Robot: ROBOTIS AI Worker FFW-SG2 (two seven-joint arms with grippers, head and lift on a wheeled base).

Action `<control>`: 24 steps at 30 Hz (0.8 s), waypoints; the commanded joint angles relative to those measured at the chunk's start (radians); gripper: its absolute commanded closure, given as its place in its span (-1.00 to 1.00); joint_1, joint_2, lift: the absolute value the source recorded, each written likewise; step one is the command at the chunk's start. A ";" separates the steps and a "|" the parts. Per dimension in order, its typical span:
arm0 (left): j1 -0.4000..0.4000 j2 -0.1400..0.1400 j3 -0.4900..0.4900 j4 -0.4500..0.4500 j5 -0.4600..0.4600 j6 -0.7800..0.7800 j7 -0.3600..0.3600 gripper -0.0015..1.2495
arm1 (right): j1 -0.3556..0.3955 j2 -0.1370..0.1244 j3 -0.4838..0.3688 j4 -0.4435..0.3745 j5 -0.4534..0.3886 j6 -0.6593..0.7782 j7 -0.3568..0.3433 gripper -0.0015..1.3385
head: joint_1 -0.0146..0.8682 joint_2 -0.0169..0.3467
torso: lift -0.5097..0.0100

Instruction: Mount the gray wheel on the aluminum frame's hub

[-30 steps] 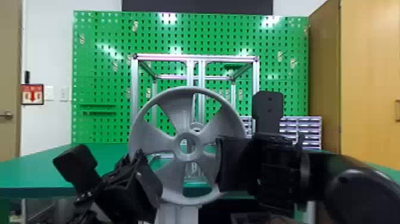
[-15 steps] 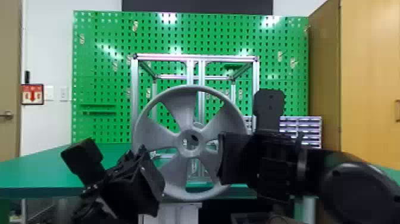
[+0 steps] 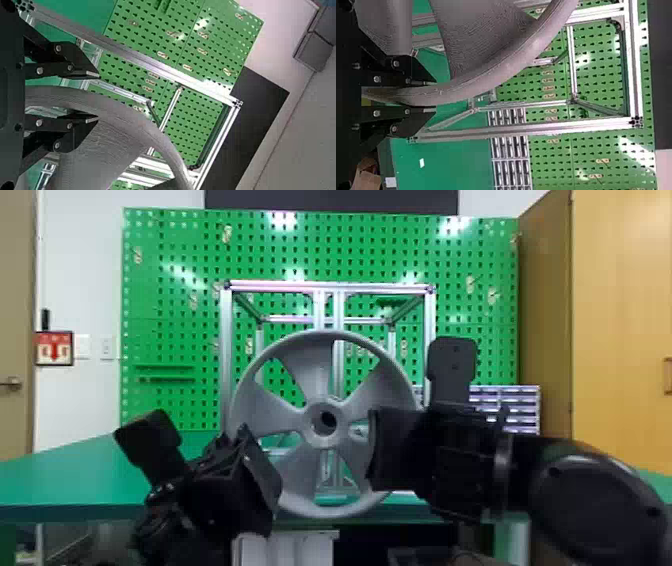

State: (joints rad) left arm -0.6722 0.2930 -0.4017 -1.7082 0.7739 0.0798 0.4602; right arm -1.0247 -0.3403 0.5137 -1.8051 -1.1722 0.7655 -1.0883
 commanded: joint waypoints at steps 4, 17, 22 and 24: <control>-0.013 -0.006 0.000 0.019 -0.005 0.000 0.001 0.34 | -0.011 0.003 -0.004 0.027 0.003 -0.005 0.007 0.75 | -0.98 -0.87 | -0.96; -0.041 -0.012 0.000 0.036 -0.019 0.011 0.001 0.34 | -0.038 0.009 0.000 0.056 -0.003 -0.005 0.011 0.75 | -0.98 -0.87 | -0.96; -0.044 -0.014 0.004 0.044 -0.021 0.017 0.001 0.34 | -0.041 0.011 0.000 0.072 -0.003 -0.005 0.018 0.75 | -0.98 -0.87 | -0.96; -0.046 -0.014 0.004 0.044 -0.022 0.018 0.003 0.34 | -0.041 0.011 0.000 0.073 -0.003 -0.005 0.018 0.75 | -0.98 -0.87 | -0.96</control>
State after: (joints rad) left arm -0.7156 0.2791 -0.4002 -1.6672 0.7531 0.0939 0.4617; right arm -1.0654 -0.3300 0.5140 -1.7385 -1.1750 0.7607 -1.0713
